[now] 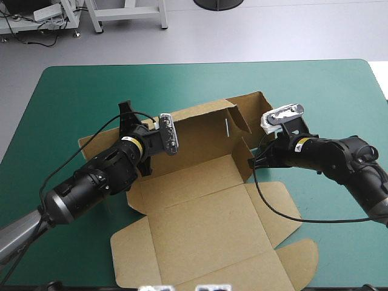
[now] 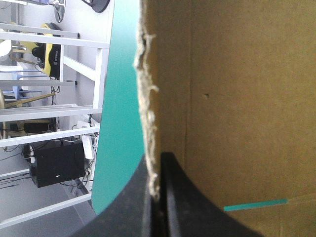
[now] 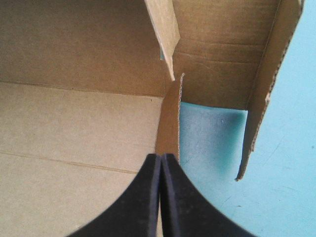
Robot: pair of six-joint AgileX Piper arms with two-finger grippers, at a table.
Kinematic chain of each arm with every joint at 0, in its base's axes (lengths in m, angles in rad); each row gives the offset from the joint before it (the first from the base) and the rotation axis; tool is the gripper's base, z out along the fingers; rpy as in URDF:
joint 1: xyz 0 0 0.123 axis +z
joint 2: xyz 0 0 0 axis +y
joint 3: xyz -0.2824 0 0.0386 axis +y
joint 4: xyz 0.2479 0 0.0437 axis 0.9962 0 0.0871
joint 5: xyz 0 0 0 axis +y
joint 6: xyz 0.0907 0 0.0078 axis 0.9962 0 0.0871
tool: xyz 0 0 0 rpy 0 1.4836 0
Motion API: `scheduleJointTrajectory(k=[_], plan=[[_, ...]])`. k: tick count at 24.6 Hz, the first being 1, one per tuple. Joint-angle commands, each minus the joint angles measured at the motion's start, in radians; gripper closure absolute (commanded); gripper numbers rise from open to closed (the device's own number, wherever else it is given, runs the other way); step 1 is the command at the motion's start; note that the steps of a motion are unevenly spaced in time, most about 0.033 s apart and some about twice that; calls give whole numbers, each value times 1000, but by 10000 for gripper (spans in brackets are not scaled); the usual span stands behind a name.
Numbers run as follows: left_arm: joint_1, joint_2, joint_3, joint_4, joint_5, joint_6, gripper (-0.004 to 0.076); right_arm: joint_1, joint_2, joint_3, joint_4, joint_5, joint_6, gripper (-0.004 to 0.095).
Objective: Fold the box
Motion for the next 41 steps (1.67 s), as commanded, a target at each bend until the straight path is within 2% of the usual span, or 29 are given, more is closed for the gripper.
scheduleJointTrajectory(k=[1, 7, 13, 17, 21, 26, 34, 41], plan=[[-9, -35, -26, 33, -35, -14, 729, -5, -17, -36, 9, -28, -12, 914], [-60, -41, -8, 42, -18, -19, 729, -5, -12, -36, 9, -23, -8, 913], [-85, -41, 23, 115, -16, -110, 729, -5, 23, -36, 9, 13, 16, 912], [-85, -41, 57, 133, -23, -138, 729, -5, 23, -43, 2, -5, 16, 912], [-85, -41, 74, 136, -41, -145, 729, -5, 53, -122, -32, 15, 35, 912], [-85, -41, 74, 134, -38, -156, 729, -5, 233, -437, -50, 139, 26, 912], [-85, -41, 74, 132, -37, -158, 729, -5, 651, -1178, -131, 414, 58, 912], [-85, -41, 74, 132, -31, -163, 729, -19, 682, -1109, -155, 509, 72, 912]])
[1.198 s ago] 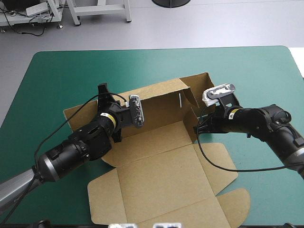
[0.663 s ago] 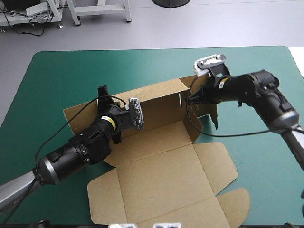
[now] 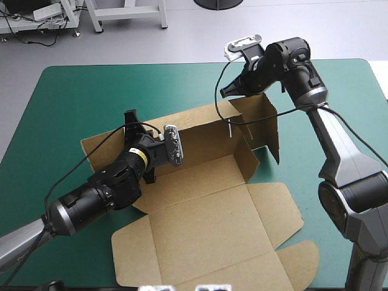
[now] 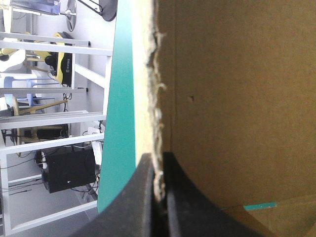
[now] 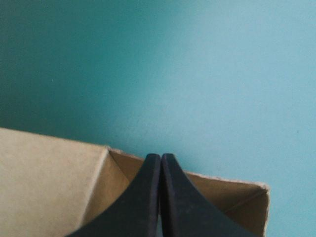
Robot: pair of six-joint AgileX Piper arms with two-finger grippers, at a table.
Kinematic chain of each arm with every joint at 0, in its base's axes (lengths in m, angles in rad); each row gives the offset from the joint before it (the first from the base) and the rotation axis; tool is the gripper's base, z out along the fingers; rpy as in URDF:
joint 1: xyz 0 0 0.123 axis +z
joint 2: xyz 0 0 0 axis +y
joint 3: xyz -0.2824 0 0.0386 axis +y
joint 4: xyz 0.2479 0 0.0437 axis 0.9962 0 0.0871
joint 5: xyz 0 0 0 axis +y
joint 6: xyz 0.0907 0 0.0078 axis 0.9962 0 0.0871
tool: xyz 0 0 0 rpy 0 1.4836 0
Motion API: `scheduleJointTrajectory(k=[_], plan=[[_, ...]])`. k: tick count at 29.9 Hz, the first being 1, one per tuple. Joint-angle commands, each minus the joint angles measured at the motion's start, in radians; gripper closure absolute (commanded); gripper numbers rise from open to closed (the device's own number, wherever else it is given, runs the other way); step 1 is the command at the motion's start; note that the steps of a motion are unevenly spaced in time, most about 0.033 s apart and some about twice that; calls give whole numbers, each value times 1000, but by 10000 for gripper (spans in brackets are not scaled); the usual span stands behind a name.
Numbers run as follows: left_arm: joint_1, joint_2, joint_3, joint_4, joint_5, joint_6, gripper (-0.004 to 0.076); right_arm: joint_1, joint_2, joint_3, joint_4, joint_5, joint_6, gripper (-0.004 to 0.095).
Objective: Fold the box
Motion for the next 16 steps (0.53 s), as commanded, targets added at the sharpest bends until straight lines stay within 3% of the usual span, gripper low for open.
scheduleJointTrajectory(k=[1, 7, 16], plan=[[-6, -24, -17, 4, -18, -17, 729, -16, -67, 1, 7, 6, 2, 912], [-6, -24, -17, 4, -20, -17, 729, -19, -116, 89, 20, 14, 2, 912], [-6, -24, -17, -7, -22, -17, 729, -20, -257, 387, 24, -13, 2, 912]])
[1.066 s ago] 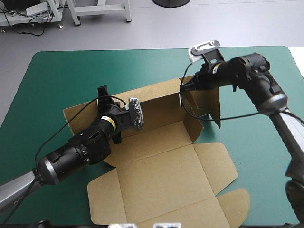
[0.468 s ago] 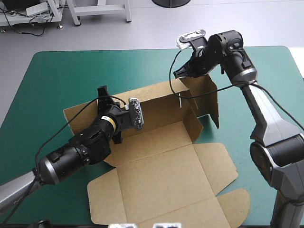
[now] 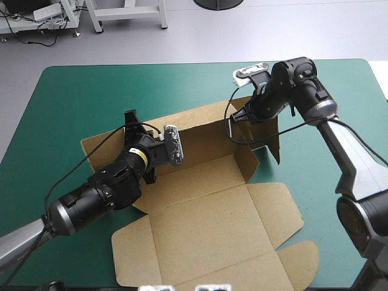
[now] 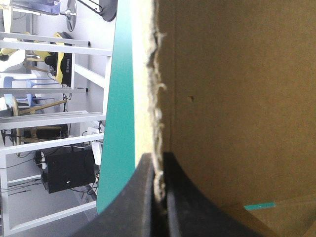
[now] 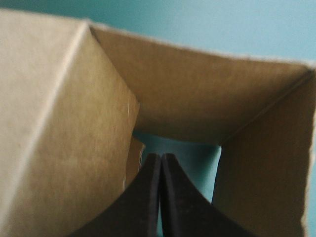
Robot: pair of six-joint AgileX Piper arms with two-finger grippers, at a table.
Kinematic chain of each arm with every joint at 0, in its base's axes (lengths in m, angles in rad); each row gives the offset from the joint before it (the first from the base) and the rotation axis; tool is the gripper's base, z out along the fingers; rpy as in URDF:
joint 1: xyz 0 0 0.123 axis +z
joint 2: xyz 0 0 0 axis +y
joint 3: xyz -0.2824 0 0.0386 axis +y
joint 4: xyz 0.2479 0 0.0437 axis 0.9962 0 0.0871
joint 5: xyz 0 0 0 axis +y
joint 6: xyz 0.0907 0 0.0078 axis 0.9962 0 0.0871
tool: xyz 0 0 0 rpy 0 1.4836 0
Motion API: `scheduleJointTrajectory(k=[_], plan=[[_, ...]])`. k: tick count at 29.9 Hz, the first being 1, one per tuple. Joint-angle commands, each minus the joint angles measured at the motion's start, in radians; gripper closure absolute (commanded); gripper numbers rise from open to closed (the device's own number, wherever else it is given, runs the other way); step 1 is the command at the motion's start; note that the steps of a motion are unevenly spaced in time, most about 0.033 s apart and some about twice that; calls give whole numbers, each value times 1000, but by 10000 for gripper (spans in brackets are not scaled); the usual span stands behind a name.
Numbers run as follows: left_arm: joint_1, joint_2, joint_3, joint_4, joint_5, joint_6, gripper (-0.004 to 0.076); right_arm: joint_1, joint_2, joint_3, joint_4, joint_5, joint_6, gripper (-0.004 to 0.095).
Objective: Fold the box
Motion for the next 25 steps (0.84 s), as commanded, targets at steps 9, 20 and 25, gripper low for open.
scheduleJointTrajectory(k=[9, 20, 25], plan=[[-6, -24, -17, -23, -26, -18, 729, -6, -496, 464, 48, -214, 21, 912], [-6, -24, -17, -57, -22, -18, 729, -4, -710, 712, 67, -323, 51, 913], [-6, -24, -17, -53, -24, -18, 729, -4, -758, 795, 69, -470, 51, 912]])
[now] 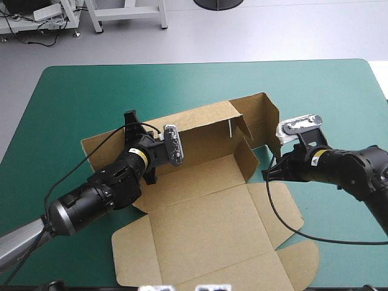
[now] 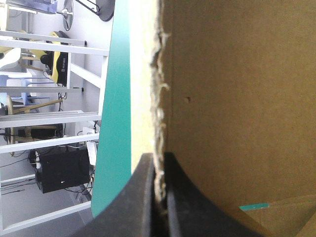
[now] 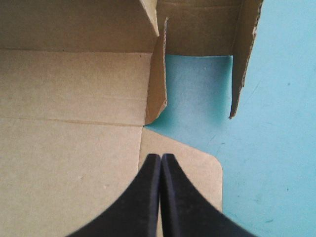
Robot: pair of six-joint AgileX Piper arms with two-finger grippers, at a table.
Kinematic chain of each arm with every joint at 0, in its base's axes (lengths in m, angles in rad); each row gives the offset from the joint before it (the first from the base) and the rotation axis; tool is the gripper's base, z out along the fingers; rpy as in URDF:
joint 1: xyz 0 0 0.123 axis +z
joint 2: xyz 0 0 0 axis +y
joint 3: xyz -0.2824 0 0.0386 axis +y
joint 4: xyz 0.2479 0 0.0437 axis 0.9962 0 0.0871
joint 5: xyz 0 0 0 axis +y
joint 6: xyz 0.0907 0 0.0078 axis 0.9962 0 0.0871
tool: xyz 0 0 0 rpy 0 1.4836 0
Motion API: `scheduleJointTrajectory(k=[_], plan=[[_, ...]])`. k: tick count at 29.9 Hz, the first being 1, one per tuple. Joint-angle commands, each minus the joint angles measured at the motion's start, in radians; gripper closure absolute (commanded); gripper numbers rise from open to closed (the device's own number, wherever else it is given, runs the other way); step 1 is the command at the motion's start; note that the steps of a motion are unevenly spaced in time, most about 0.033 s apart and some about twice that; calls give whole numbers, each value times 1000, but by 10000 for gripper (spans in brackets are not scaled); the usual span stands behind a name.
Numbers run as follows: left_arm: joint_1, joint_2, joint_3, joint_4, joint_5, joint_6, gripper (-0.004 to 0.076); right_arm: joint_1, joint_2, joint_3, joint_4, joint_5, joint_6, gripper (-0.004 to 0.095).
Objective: Fold the box
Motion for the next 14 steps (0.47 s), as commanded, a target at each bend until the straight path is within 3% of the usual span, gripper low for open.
scheduleJointTrajectory(k=[1, 10, 14], plan=[[-6, -23, -17, -25, -23, -18, 729, -4, -39, 4, 13, -132, -1, 912], [-6, -23, -17, -25, -30, -18, 729, -4, -27, -54, 8, -258, -33, 912], [-6, -23, -17, -22, -30, -18, 729, -4, 95, -209, -16, -145, -49, 912]])
